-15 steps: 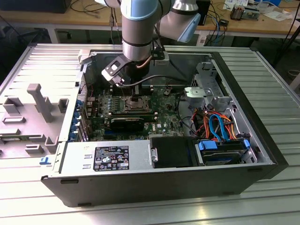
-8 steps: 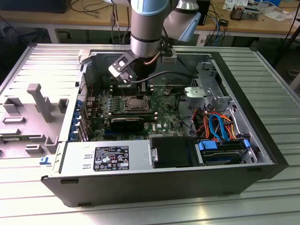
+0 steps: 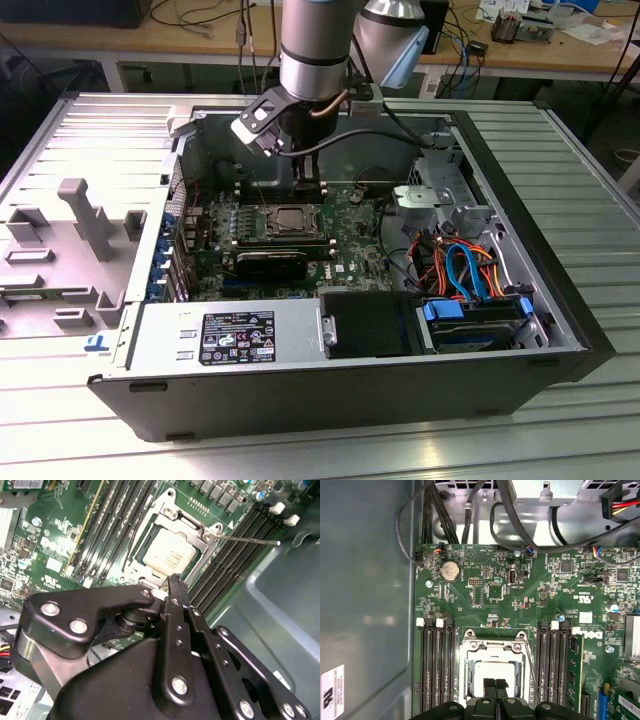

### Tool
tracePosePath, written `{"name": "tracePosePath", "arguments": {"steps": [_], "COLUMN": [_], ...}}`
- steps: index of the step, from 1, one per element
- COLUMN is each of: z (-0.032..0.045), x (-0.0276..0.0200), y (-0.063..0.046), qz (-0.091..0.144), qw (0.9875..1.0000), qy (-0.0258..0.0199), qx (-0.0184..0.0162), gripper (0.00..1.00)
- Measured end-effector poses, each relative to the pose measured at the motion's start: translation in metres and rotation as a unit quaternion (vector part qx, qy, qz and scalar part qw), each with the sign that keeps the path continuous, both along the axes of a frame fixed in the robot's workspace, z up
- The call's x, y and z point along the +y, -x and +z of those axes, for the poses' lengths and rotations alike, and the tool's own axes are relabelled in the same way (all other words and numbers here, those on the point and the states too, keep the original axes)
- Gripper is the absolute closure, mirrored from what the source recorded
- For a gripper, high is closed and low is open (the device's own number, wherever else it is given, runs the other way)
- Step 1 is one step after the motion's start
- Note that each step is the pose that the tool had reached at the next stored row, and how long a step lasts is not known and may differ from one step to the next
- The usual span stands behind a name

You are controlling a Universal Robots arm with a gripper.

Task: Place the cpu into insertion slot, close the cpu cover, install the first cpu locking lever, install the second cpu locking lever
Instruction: 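Close the cpu cover, then install the first cpu locking lever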

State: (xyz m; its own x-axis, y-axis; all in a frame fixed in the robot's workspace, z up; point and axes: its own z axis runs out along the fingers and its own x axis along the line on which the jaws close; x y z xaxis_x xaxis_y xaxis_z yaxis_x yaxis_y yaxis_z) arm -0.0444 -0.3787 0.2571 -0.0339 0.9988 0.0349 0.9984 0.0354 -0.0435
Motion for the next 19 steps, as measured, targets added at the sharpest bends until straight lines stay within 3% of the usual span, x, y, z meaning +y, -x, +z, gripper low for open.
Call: {"name": "tracePosePath", "arguments": {"steps": [14,19], "z": [0.0002,0.0003], "x": [0.0,0.0], "y": [0.0,0.0], "qz": [0.001,0.033], "qw": [1.0,0.9995], "qy": [0.0001,0.0001], "qx": [0.0,0.0001], "gripper": [0.89,0.89]}}
